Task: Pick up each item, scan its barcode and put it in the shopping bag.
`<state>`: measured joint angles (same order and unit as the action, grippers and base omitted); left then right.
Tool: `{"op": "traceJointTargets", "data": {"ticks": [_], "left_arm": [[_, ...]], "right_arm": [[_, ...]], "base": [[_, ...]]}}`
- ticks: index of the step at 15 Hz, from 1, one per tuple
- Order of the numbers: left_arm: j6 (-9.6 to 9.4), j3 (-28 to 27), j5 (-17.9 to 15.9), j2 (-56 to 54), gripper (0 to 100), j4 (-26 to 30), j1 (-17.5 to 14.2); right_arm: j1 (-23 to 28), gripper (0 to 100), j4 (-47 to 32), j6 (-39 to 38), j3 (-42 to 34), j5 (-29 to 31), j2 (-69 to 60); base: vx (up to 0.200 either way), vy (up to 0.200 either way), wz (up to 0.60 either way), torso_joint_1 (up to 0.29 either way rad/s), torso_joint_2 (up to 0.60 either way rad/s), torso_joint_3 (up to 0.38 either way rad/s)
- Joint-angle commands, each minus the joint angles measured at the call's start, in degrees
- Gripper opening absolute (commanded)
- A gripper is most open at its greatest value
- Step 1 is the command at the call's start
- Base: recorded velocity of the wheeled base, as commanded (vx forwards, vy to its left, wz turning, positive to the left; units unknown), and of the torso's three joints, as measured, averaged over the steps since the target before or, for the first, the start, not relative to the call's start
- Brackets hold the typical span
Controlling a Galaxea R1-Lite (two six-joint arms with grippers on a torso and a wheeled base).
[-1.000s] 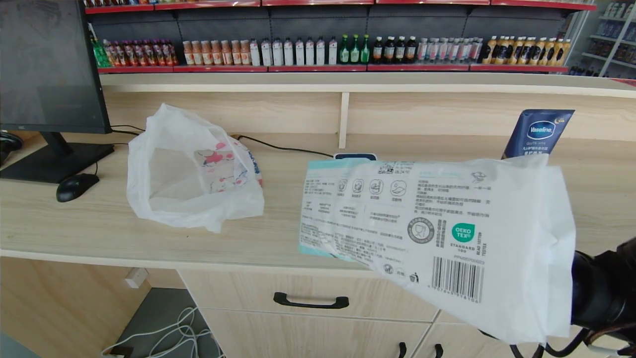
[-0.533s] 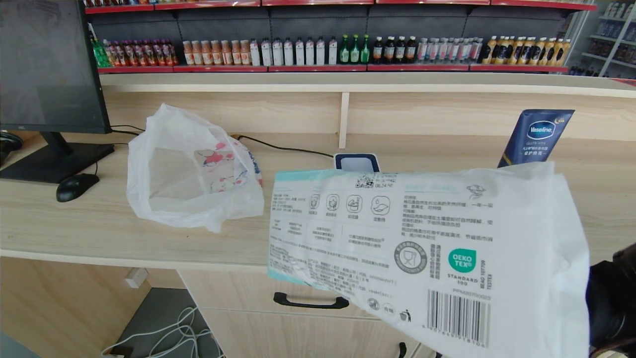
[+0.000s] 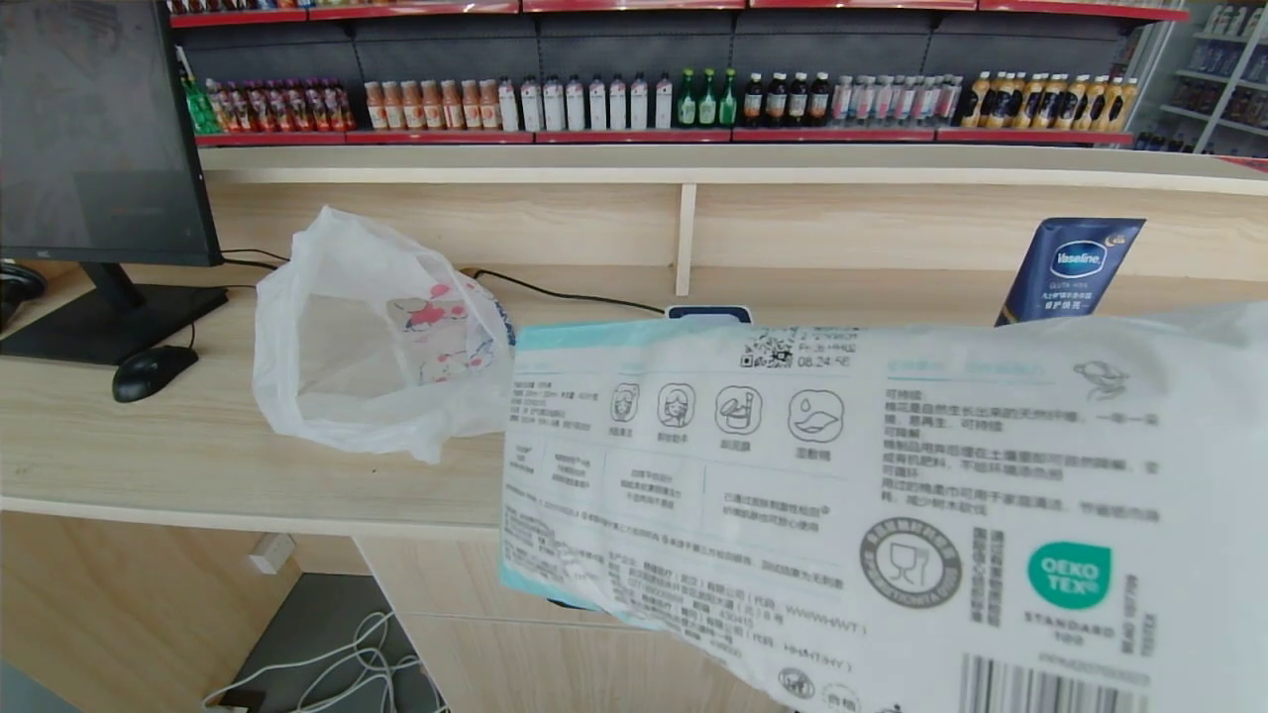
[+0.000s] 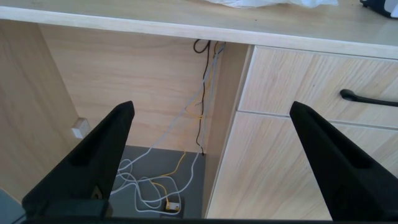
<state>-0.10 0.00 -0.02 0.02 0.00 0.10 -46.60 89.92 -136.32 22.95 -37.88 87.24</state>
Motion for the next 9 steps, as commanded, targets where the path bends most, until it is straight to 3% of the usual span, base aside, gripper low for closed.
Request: {"op": "traceJointTargets", "data": {"ticks": [1,9], "left_arm": [[0.01,0.0,0.02,-0.02,100,0.0,-0.01],[0.01,0.0,0.02,-0.02,100,0.0,-0.01]], "right_arm": [[-0.24,0,0.08,-0.35,-0.1,0.0,-1.98],[0.46,0,0.08,-0.44,0.07,0.0,-0.84]], "base": [[0.0,0.0,0.0,0.0,0.0,0.0],[0.0,0.0,0.0,0.0,0.0,0.0]]}}
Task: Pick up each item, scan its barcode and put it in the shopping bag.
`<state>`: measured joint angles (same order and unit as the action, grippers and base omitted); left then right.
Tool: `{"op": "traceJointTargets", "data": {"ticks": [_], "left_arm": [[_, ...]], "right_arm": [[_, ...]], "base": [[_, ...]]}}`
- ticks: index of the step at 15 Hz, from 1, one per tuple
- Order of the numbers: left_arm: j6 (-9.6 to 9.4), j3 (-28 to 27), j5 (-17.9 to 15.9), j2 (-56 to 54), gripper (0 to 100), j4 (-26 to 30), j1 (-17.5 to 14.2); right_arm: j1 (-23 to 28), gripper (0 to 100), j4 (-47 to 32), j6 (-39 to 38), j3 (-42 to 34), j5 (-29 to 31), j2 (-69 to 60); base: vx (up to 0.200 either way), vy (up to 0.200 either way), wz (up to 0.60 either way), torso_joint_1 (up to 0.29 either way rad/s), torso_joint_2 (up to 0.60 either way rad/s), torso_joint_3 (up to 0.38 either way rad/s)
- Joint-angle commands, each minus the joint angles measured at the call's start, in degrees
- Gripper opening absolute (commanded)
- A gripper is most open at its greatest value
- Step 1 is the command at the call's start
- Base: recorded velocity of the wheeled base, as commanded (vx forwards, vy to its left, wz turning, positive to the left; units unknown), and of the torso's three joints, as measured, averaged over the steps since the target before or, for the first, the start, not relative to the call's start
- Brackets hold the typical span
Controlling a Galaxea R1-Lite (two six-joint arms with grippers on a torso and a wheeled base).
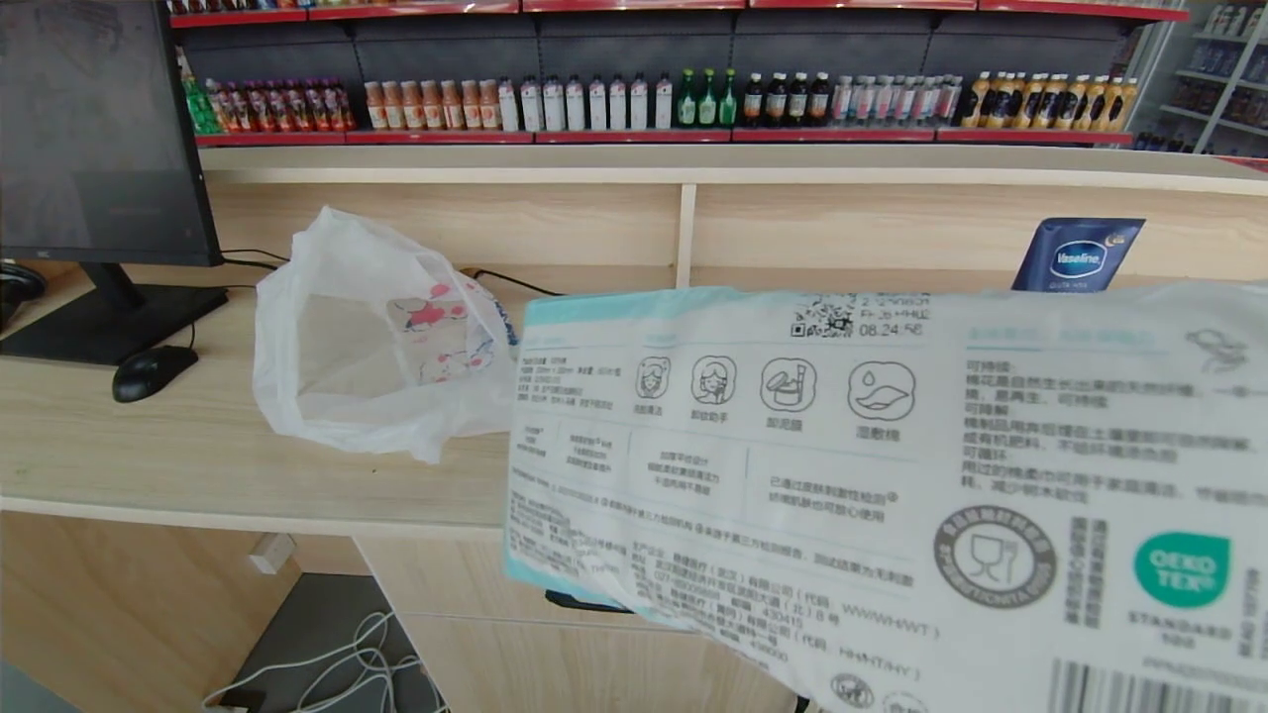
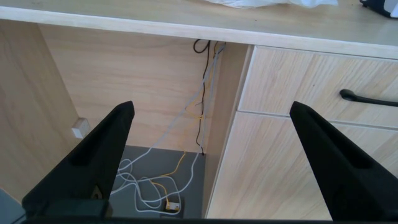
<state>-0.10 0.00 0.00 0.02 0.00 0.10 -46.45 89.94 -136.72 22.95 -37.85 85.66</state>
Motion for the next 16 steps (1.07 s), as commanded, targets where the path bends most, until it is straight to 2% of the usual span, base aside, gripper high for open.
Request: {"op": "traceJointTargets", "data": {"ticks": [1,5,7,10,12,15,16], "left_arm": [[0.01,0.0,0.0,-0.02,100,0.0,-0.01],[0.01,0.0,-0.09,-0.02,100,0.0,-0.01],[0.01,0.0,0.0,-0.02,100,0.0,-0.01],[0.01,0.0,0.0,-0.02,100,0.0,-0.01],[0.01,0.0,0.0,-0.02,100,0.0,-0.01],[0.01,0.0,-0.09,-0.02,100,0.0,-0.01],[0.01,0.0,0.0,-0.02,100,0.0,-0.01]], "right_arm": [[1.45,0,0.06,-0.13,0.42,-0.03,1.0],[2.68,0,0.06,-0.3,1.22,-0.12,1.0],[4.17,0,0.06,4.27,1.74,-0.2,1.35],[5.23,0,0.06,29.75,-2.21,-4.51,2.32],[7.77,0,0.06,40.3,-3.97,-4.42,1.52],[9.36,0,0.06,61.66,-2.92,-4.69,1.0],[9.36,0,0.06,65.17,-2.74,-4.86,1.52]], "base": [[0.0,0.0,0.0,0.0,0.0,0.0],[0.0,0.0,0.0,0.0,0.0,0.0],[0.0,0.0,0.0,0.0,0.0,0.0],[0.0,0.0,0.0,0.0,0.0,0.0],[0.0,0.0,0.0,0.0,0.0,0.0],[0.0,0.0,0.0,0.0,0.0,0.0],[0.0,0.0,0.0,0.0,0.0,0.0]]}}
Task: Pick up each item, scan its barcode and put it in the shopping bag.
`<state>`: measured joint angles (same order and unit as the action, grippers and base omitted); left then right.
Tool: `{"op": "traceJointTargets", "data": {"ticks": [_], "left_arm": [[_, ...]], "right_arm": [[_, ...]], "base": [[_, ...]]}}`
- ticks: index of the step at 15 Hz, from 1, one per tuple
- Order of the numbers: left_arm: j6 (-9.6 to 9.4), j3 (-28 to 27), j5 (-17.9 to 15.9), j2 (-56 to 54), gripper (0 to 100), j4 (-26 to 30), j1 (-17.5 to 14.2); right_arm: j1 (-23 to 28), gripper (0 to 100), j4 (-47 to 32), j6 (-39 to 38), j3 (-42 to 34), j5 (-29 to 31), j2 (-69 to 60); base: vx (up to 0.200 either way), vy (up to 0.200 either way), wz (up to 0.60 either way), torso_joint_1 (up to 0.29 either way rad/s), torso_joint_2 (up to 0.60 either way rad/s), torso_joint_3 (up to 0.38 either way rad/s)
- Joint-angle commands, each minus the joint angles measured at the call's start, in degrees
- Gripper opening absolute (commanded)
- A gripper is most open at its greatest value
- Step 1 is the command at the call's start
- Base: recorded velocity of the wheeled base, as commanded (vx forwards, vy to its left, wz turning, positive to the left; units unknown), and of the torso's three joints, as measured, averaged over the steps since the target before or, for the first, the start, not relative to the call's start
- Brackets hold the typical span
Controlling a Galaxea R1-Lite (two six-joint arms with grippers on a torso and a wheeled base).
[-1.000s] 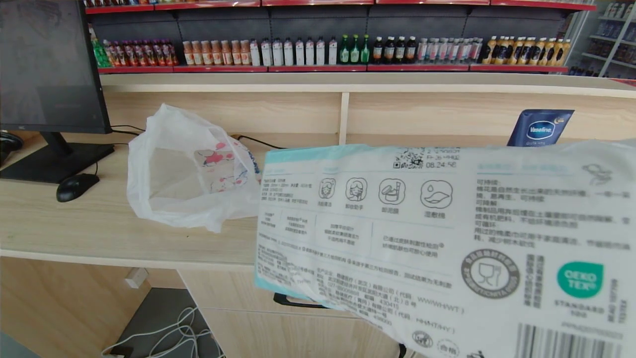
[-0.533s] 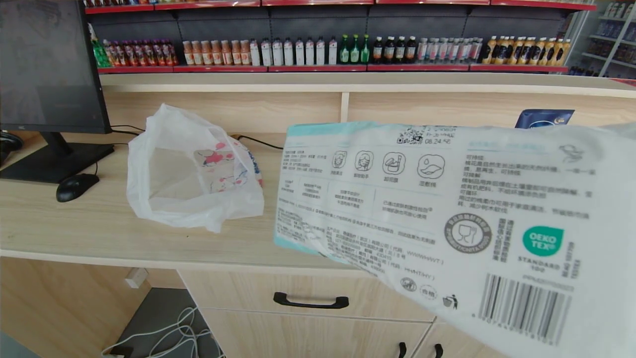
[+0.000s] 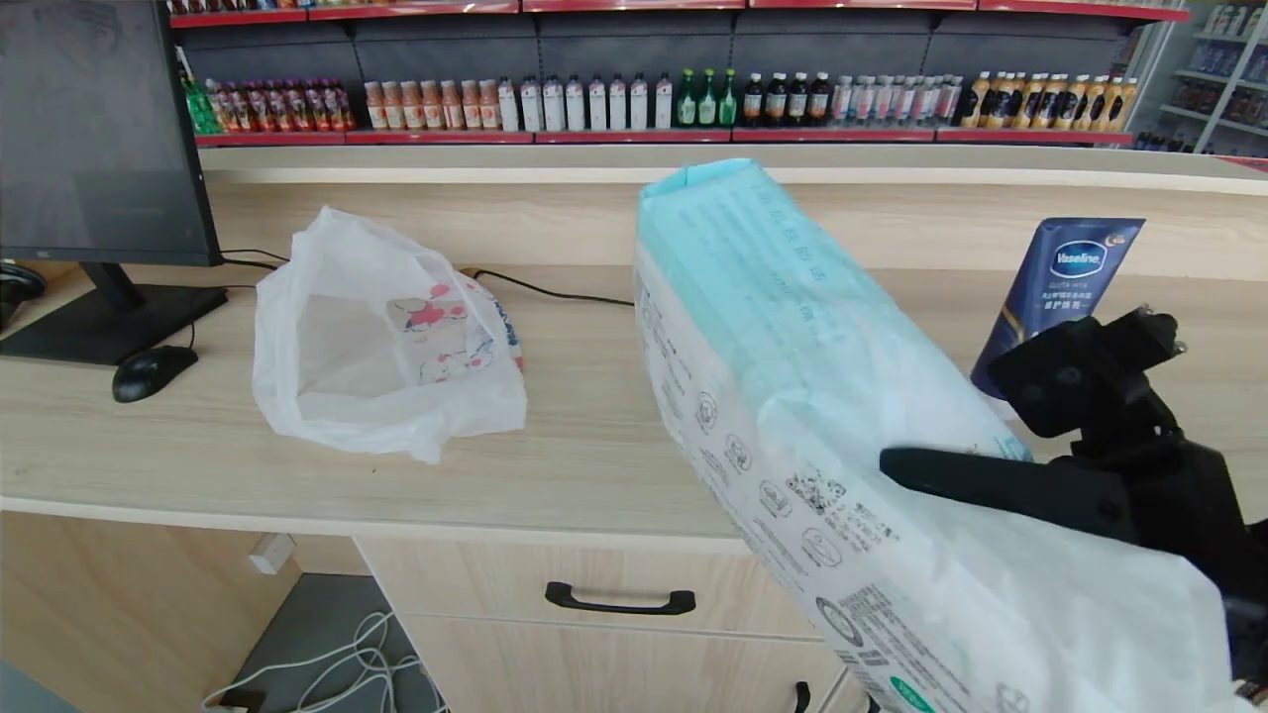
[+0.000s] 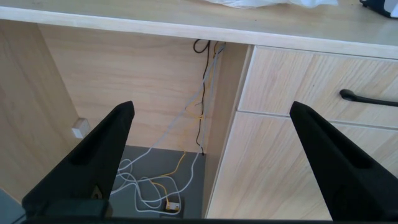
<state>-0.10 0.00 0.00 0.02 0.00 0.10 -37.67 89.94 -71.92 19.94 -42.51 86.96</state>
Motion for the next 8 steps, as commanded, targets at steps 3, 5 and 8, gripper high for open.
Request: {"op": "traceJointTargets", "data": {"ticks": [3,5,8], "left_arm": [[0.01,0.0,-0.09,-0.02,100,0.0,-0.01],[0.01,0.0,0.0,-0.02,100,0.0,-0.01],[0.01,0.0,0.0,-0.02,100,0.0,-0.01]], "right_arm": [[1.63,0,0.06,26.4,3.79,0.32,7.26],[1.9,0,0.06,35.27,5.37,1.55,8.67],[1.81,0,0.06,43.54,8.18,9.81,9.37]], "base": [[0.0,0.0,0.0,0.0,0.0,0.0],[0.0,0.0,0.0,0.0,0.0,0.0],[0.0,0.0,0.0,0.0,0.0,0.0]]}}
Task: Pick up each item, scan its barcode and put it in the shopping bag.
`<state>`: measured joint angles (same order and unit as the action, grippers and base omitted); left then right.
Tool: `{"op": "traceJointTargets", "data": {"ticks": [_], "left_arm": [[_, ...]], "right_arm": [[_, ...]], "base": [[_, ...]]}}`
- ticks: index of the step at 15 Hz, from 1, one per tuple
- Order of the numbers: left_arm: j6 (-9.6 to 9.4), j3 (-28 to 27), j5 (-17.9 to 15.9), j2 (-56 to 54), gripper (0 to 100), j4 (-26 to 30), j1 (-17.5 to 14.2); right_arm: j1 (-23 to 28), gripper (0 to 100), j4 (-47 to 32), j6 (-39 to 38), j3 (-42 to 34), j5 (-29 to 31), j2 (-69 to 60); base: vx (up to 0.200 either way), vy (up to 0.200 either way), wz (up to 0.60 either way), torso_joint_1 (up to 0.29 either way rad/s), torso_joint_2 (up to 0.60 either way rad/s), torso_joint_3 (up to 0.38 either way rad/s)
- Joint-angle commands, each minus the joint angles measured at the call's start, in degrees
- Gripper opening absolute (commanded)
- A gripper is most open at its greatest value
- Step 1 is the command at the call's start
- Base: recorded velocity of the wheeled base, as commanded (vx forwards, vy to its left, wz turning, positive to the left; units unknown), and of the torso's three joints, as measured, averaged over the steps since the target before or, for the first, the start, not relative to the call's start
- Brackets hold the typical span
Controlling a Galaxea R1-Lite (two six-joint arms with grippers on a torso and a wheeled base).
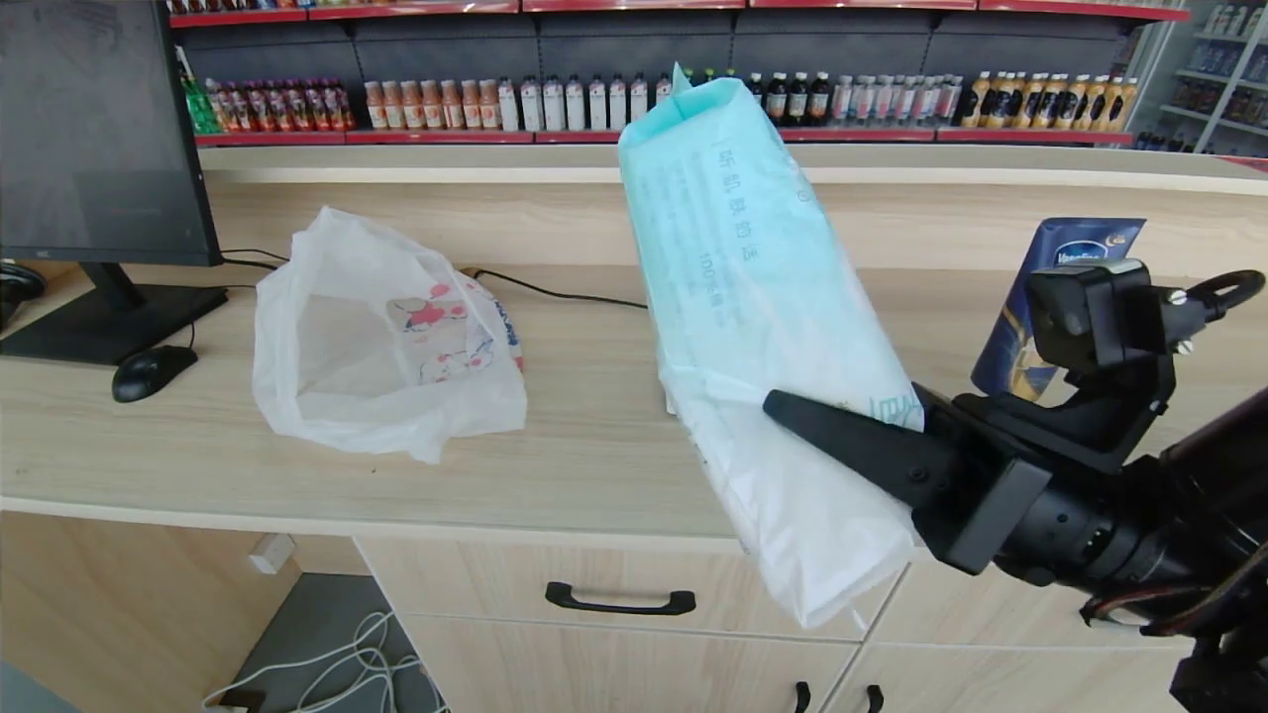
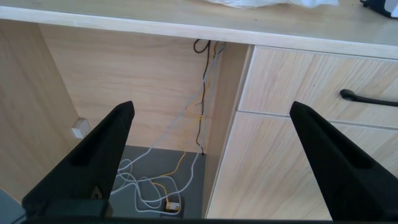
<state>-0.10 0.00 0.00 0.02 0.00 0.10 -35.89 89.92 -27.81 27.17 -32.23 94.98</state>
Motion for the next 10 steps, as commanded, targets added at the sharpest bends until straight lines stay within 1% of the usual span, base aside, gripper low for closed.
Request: {"op": "traceJointTargets", "data": {"ticks": [1,3,4,5,6,7,8,9,10], "left_arm": [[0.01,0.0,0.0,-0.02,100,0.0,-0.01],[0.01,0.0,0.0,-0.02,100,0.0,-0.01],[0.01,0.0,0.0,-0.02,100,0.0,-0.01],[0.01,0.0,-0.09,-0.02,100,0.0,-0.01],[0.01,0.0,0.0,-0.02,100,0.0,-0.01],[0.01,0.0,0.0,-0.02,100,0.0,-0.01],[0.01,0.0,0.0,-0.02,100,0.0,-0.01],[0.01,0.0,0.0,-0.02,100,0.0,-0.01],[0.01,0.0,0.0,-0.02,100,0.0,-0.01]], "right_arm": [[-0.06,0,0.08,5.13,4.03,4.81,2.67],[-0.41,0,0.08,10.14,7.9,12.37,4.78],[-0.59,0,0.08,12.34,9.13,17.91,6.01],[-1.73,0,0.08,13.57,11.06,24.59,7.24],[-2.78,0,0.08,13.92,12.55,29.95,7.94],[-3.22,0,0.08,14.01,13.43,34.43,8.38],[-3.31,0,-2.12,14.54,13.78,38.91,8.38],[-3.22,0,-2.91,15.59,13.7,40.49,8.38],[-3.22,0,-2.91,15.59,13.7,40.49,8.38]], "base": [[0.0,0.0,0.0,0.0,0.0,0.0],[0.0,0.0,0.0,0.0,0.0,0.0],[0.0,0.0,0.0,0.0,0.0,0.0],[0.0,0.0,0.0,0.0,0.0,0.0],[0.0,0.0,0.0,0.0,0.0,0.0],[0.0,0.0,0.0,0.0,0.0,0.0],[0.0,0.0,0.0,0.0,0.0,0.0],[0.0,0.0,0.0,0.0,0.0,0.0],[0.0,0.0,0.0,0.0,0.0,0.0]]}}
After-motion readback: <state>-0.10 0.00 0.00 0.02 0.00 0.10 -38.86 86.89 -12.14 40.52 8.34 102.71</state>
